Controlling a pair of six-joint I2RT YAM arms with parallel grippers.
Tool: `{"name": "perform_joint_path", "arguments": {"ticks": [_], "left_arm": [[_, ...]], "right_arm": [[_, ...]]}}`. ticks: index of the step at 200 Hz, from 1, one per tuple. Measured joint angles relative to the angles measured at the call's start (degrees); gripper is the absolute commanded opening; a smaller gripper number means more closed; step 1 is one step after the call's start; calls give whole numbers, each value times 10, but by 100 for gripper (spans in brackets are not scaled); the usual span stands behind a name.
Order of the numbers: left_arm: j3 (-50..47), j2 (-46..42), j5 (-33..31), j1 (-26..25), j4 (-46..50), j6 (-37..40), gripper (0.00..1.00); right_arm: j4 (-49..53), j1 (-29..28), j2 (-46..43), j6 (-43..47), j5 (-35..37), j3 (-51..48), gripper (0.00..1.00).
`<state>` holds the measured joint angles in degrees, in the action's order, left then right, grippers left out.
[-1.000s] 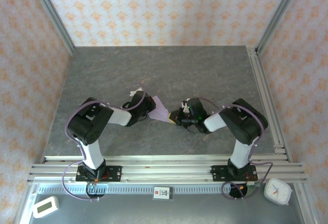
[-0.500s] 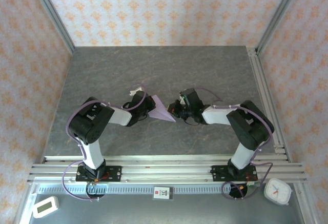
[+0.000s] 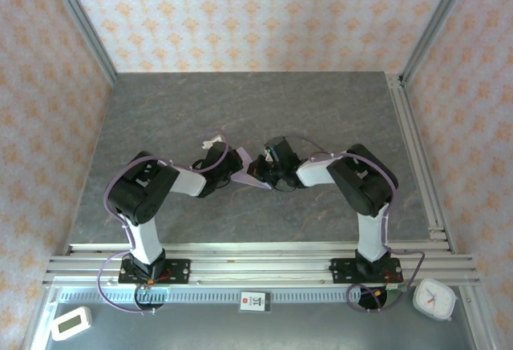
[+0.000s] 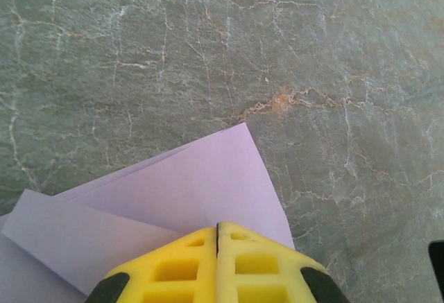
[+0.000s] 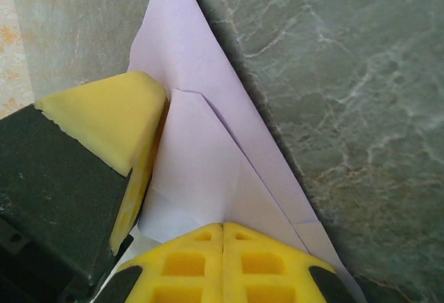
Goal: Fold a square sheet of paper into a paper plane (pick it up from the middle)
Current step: Fourth fold the wing at the center of the table.
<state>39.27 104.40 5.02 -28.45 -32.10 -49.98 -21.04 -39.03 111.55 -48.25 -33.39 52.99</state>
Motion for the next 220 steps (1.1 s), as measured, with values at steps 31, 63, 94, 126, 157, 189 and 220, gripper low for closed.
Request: {"name": "perform_joint_path", "arguments": {"ticks": [31, 63, 94, 126, 157, 189, 220], "left_arm": [[0, 3, -1, 0, -4, 0, 0], [0, 5, 0, -1, -10, 0, 0], [0, 7, 1, -1, -15, 0, 0], [0, 8, 5, -1, -17, 0, 0], [0, 9, 6, -1, -19, 0, 0], [0, 9, 6, -1, -19, 0, 0], [0, 10, 4, 1, -21, 2, 0]], "right_arm": [[-37, 2, -6, -7, -3, -28, 0], [-54, 6, -41, -7, -1, -82, 0], [-66, 10, -67, -6, 1, -122, 0], [-99, 12, -84, -8, 2, -160, 0], [-128, 14, -102, -13, 5, -198, 0], [-150, 14, -120, -19, 6, -234, 0], [-180, 16, -135, -29, 7, -269, 0]]}}
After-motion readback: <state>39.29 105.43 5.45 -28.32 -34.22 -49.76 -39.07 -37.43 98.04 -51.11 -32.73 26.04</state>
